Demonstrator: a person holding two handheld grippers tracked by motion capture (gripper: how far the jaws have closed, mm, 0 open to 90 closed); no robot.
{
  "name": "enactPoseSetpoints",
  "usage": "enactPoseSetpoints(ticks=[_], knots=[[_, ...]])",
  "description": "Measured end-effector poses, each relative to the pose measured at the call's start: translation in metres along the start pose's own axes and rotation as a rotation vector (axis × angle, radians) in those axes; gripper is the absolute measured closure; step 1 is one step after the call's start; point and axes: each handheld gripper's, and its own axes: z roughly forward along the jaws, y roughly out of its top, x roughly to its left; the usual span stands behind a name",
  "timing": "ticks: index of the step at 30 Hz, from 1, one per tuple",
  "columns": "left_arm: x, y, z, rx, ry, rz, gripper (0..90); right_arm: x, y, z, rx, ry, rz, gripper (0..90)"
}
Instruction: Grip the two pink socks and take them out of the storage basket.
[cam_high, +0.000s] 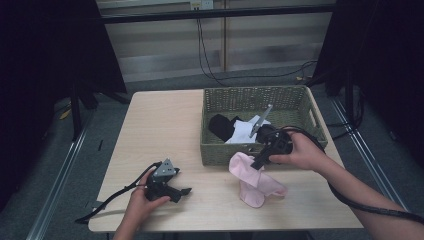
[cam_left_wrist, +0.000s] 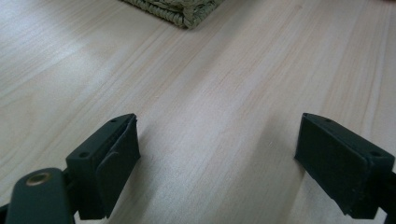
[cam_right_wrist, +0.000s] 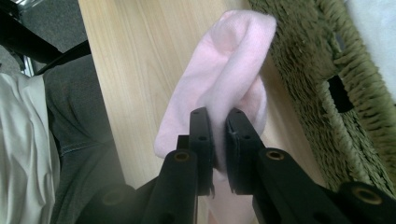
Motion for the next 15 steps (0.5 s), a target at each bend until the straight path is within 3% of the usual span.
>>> enactPoseSetpoints(ticks=[15], knots=[[0.000, 0.000, 0.000, 0.000, -0.001, 0.001, 12.9, -0.002, -0.007, 0.027, 0.035, -0.006, 0.004, 81.6]])
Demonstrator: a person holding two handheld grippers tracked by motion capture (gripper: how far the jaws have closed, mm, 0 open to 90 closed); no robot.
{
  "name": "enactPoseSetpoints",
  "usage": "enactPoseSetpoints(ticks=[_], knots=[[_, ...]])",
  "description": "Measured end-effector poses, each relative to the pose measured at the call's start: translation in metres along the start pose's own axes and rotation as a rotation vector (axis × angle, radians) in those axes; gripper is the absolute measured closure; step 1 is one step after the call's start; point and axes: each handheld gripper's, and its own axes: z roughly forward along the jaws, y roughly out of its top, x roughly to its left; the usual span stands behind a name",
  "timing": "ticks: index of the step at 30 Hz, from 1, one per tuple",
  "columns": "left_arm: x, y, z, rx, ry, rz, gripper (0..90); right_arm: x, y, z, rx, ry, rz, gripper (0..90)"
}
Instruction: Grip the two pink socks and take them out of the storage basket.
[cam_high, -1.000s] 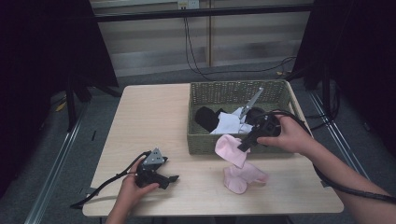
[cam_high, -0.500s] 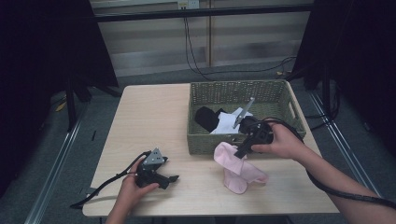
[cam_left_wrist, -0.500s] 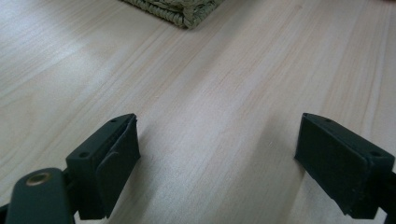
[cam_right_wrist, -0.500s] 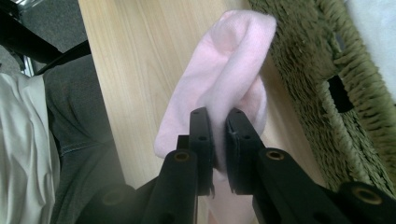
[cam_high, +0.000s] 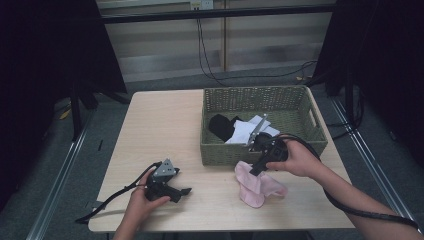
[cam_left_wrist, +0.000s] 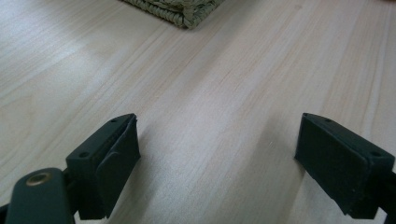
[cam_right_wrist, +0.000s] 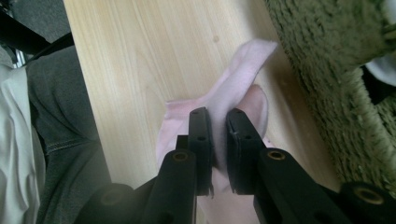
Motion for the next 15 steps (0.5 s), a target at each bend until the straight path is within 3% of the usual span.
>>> enactPoseSetpoints(ticks=[10, 15], knots=[[0.000, 0.000, 0.000, 0.000, 0.000, 0.000, 12.9, -0.003, -0.004, 0.015, 0.018, 0.003, 0.006, 81.4], [0.000, 0.000, 0.000, 0.000, 0.001, -0.001, 12.9, -0.004, -0.006, 0.020, 0.034, -0.001, 0.020, 75.9]])
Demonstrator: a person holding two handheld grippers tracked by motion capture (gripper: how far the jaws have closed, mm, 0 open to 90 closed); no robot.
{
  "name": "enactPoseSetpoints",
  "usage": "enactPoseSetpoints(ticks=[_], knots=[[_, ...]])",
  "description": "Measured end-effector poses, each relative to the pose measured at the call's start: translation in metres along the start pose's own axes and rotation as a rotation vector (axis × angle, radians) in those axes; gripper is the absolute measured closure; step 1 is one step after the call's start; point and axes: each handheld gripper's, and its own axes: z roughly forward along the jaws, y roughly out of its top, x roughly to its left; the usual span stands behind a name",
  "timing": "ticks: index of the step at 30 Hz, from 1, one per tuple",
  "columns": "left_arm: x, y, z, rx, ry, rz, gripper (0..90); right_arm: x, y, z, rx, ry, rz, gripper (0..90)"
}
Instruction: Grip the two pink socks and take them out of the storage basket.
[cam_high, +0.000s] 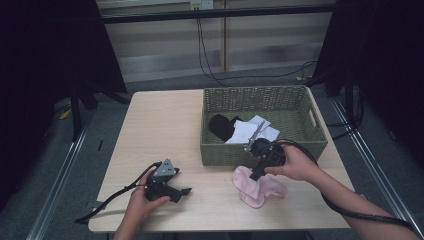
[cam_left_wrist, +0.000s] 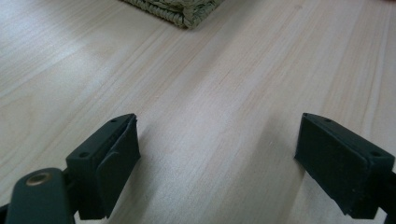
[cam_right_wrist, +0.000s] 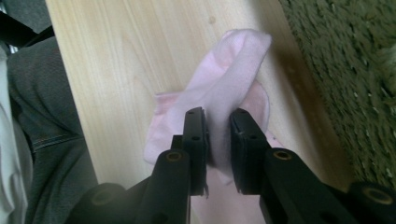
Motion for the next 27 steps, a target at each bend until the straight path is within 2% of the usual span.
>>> enactPoseSetpoints(ticks=[4, 7, 10, 15, 21, 27], knots=[[0.000, 0.000, 0.000, -0.001, -0.001, 0.000, 12.9, 0.001, -0.002, -0.001, 0.000, -0.007, 0.001, 68.6], [0.000, 0.000, 0.000, -0.001, -0.001, 0.000, 12.9, 0.001, -0.004, -0.004, -0.009, -0.016, 0.013, 59.0], [0.000, 0.000, 0.000, -0.001, -0.001, 0.000, 12.9, 0.002, -0.008, -0.007, -0.015, -0.035, 0.005, 50.9], [0.000, 0.000, 0.000, -0.001, -0.001, 0.000, 12.9, 0.001, -0.014, -0.013, -0.046, -0.048, 0.011, 40.9], [0.000, 0.000, 0.000, -0.001, -0.001, 0.000, 12.9, 0.000, -0.022, -0.019, -0.069, -0.057, 0.018, 34.7], [0.000, 0.000, 0.000, 0.000, 0.000, 0.000, 12.9, -0.004, -0.029, -0.024, -0.092, -0.063, 0.032, 32.4]])
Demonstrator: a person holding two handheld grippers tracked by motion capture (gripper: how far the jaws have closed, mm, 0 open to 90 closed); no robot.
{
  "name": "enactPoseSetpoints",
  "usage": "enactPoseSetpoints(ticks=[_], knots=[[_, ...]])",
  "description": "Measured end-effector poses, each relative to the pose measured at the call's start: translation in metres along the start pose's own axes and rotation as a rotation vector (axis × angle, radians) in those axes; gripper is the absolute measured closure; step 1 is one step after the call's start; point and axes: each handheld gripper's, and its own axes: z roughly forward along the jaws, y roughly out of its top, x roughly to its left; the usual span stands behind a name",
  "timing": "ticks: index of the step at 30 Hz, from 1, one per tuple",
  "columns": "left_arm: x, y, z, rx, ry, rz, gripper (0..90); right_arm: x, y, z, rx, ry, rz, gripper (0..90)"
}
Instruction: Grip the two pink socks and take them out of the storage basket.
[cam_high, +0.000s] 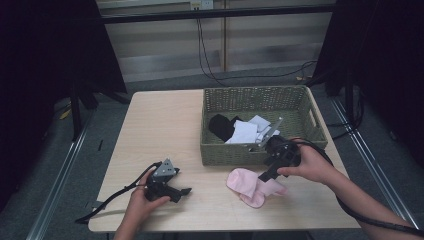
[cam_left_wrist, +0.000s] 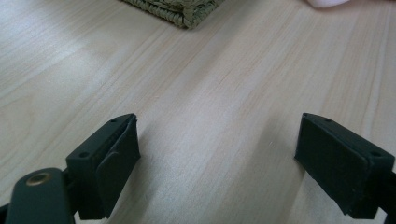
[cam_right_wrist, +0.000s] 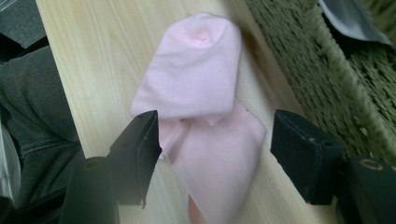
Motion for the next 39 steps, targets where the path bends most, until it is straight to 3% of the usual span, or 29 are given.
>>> enactPoseSetpoints(ticks=[24, 33, 39], knots=[[0.000, 0.000, 0.000, -0.001, -0.001, 0.000, 12.9, -0.016, -0.037, -0.012, -0.043, -0.062, 0.078, 28.3], [0.000, 0.000, 0.000, -0.001, -0.001, 0.000, 12.9, -0.024, -0.054, -0.006, -0.047, -0.078, 0.114, 26.7], [0.000, 0.000, 0.000, -0.001, -0.001, 0.000, 12.9, -0.028, -0.068, -0.004, -0.079, -0.095, 0.141, 26.6]])
